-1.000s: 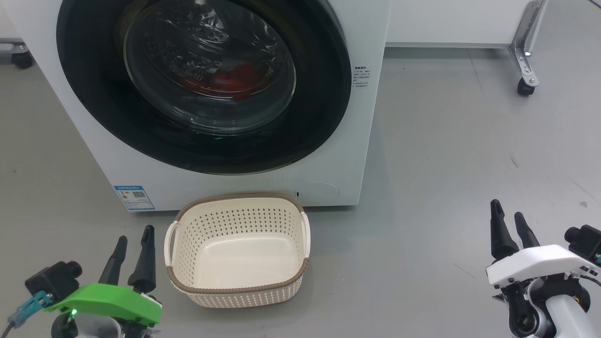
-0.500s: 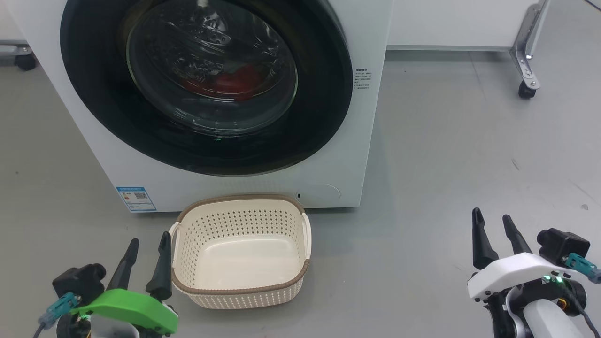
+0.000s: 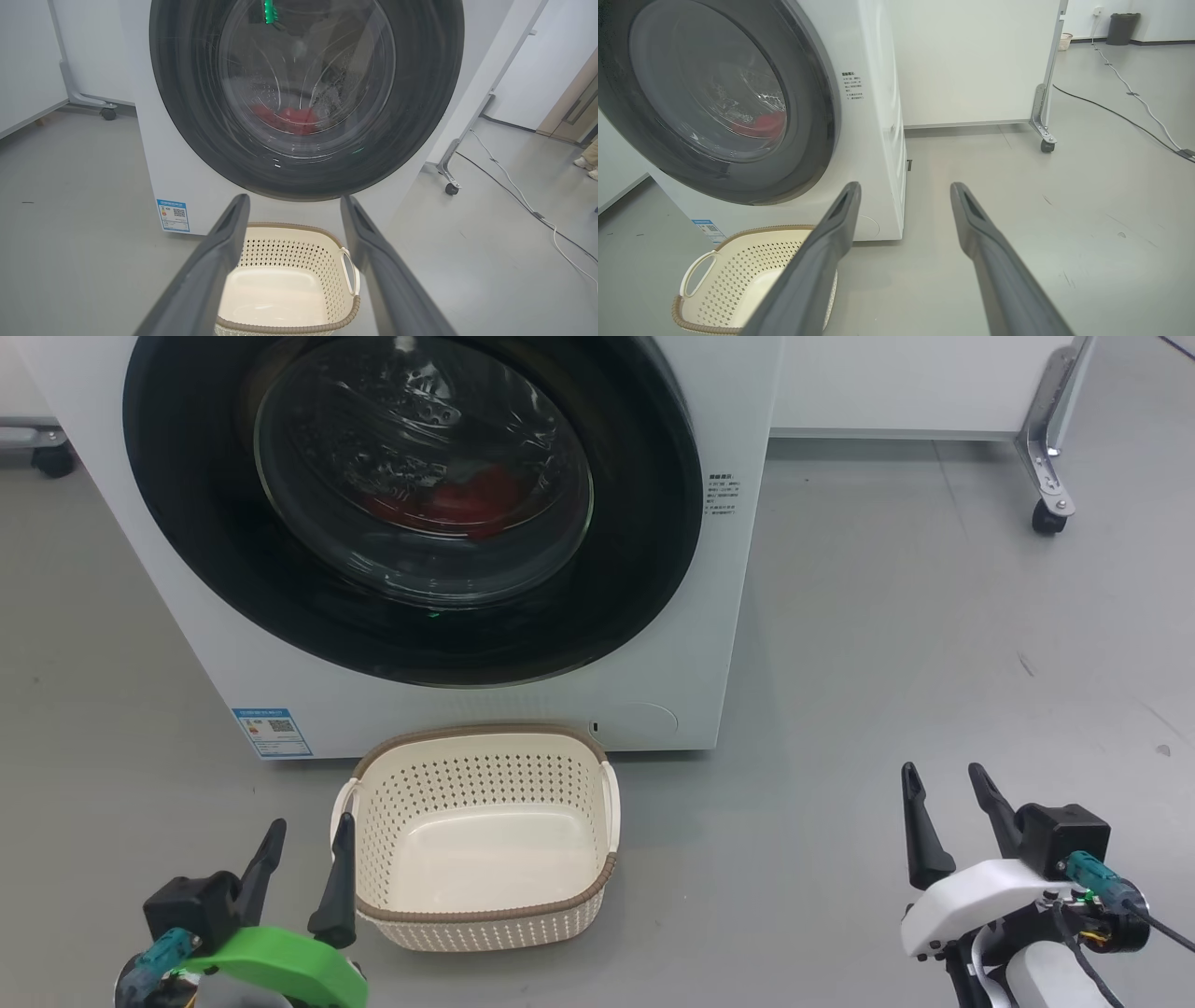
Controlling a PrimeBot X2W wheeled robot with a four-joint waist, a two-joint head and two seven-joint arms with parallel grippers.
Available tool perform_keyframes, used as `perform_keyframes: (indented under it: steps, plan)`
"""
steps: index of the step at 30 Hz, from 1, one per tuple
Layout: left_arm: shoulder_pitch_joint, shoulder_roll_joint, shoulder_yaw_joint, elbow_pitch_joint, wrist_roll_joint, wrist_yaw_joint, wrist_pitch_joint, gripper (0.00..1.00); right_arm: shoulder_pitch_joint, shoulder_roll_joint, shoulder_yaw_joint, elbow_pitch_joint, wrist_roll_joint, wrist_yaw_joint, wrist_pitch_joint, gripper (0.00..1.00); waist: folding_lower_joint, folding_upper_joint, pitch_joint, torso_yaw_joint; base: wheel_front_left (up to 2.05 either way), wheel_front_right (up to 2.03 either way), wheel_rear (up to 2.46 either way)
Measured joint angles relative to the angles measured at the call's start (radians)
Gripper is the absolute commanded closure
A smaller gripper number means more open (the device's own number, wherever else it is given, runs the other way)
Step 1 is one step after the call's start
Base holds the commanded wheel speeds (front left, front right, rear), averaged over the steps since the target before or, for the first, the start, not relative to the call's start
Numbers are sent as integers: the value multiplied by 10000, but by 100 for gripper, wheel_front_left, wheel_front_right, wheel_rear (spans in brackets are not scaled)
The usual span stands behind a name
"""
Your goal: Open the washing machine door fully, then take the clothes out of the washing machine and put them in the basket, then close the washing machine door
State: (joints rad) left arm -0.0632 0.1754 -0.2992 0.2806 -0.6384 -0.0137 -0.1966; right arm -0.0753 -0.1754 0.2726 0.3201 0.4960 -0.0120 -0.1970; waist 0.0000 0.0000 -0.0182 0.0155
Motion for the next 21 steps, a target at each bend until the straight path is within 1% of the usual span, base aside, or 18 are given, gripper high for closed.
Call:
perform_keyframes:
  steps: [4,5,10,13,15,20,21]
  plan:
    - [-5,27,-107,82,334,96,-84,0,-9,4,159,36,-468,-15,-125,0,0,0,-12,-1,0,0,0]
    - [-9,31,-127,105,468,100,-130,0,-12,6,194,52,-623,-92,-150,0,0,0,-15,-2,0,0,0]
    - [-33,100,-284,291,947,272,-178,0,-42,8,307,130,-1218,-174,-311,0,0,0,-30,-4,0,0,0]
    - [-45,132,-337,341,1266,291,-249,0,-47,8,376,169,-1528,-192,-428,0,0,0,-35,-3,0,0,0]
    - [-82,153,-395,382,1484,408,-336,0,-48,8,441,219,-1894,-263,-477,0,0,0,-35,3,0,0,0]
    - [-202,151,-353,453,1517,456,-336,0,-48,69,337,276,-1893,-280,-479,0,0,0,-18,0,0,0,0]
    - [-205,153,-349,476,1522,506,-336,0,-48,94,299,282,-1891,-339,-481,0,0,0,-14,-2,0,0,0]
